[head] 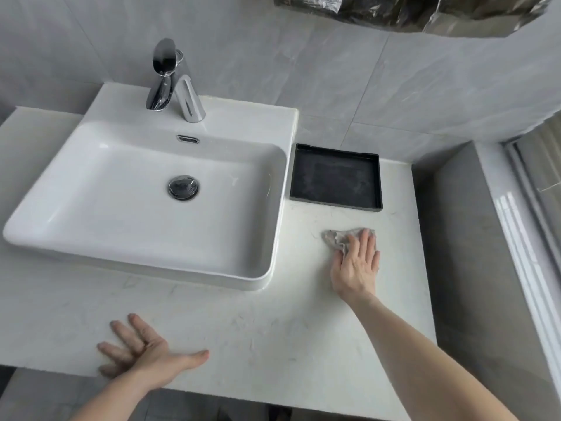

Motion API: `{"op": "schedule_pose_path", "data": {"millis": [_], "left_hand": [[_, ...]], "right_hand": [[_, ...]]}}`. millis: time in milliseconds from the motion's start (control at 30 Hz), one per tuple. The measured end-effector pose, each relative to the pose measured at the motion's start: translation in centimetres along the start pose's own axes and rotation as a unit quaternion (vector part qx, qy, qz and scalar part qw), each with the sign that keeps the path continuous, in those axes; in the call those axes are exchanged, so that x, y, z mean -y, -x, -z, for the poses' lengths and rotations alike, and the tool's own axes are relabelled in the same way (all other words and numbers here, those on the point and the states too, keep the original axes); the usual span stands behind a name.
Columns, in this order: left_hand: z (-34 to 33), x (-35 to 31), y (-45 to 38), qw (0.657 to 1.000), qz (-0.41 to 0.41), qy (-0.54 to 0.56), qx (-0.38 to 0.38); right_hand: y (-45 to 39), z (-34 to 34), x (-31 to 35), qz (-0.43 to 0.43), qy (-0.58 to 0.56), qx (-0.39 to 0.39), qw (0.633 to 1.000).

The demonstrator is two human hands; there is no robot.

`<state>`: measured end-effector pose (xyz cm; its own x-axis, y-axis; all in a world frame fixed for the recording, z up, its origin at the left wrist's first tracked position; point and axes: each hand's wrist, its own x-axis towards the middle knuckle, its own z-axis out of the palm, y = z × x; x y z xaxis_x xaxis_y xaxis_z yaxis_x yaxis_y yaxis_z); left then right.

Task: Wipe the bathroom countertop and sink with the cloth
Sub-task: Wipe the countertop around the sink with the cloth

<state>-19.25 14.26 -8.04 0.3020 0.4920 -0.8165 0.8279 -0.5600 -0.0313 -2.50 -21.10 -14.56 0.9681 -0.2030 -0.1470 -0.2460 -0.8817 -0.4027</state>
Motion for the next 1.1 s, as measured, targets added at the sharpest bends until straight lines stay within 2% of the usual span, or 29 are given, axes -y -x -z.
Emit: {"op": "schedule_pose_path", "data": {"millis": [67, 133, 200, 267, 333, 433, 500, 567, 633, 833, 1100], "left_hand": [[0.0, 0.1, 0.1, 1.000, -0.003, 0.003, 0.008], [-0.1, 0.3, 0.1, 1.000, -0.006, 0.004, 0.012], [0.0, 0.3, 0.3, 1.000, -0.010, 0.008, 0.016], [0.2, 0.3, 0.6, 1.000, -0.014, 0.007, 0.019], [0.4, 0.2, 0.8, 1.000, -0.016, 0.004, 0.025], [0.6, 0.1, 0.7, 0.999, -0.012, 0.005, 0.037], [0.5, 0.1, 0.5, 0.999, -0.008, 0.003, 0.041], [0.6, 0.1, 0.5, 0.999, -0.007, 0.000, 0.041], [0.6, 0.0, 0.6, 0.999, -0.009, -0.007, 0.039], [0.6, -0.3, 0.7, 0.999, -0.005, -0.011, 0.040], [0.5, -0.5, 0.7, 0.999, 0.006, -0.001, 0.032]], "right_hand": [[-0.8, 2.1, -2.9, -0.040, 0.002, -0.030, 0.999], [-1.2, 4.3, -4.9, -0.079, -0.058, -0.057, 0.994], [-1.1, 6.1, -4.8, -0.140, -0.147, -0.070, 0.977], [-0.9, 6.7, -2.4, -0.180, -0.166, -0.071, 0.967], [-0.7, 5.9, 0.9, -0.117, -0.165, -0.085, 0.976], [-0.4, 2.8, 5.8, 0.058, -0.159, -0.080, 0.982], [-0.8, 0.6, 8.7, 0.113, -0.084, 0.002, 0.990], [-1.0, -1.4, 11.0, 0.128, 0.027, 0.096, 0.987], [-1.1, -2.9, 11.7, 0.156, 0.073, 0.133, 0.976], [-0.7, -3.4, 8.4, 0.175, 0.084, 0.117, 0.974], [-2.7, 0.9, -0.2, 0.001, 0.093, 0.069, 0.993]]}}
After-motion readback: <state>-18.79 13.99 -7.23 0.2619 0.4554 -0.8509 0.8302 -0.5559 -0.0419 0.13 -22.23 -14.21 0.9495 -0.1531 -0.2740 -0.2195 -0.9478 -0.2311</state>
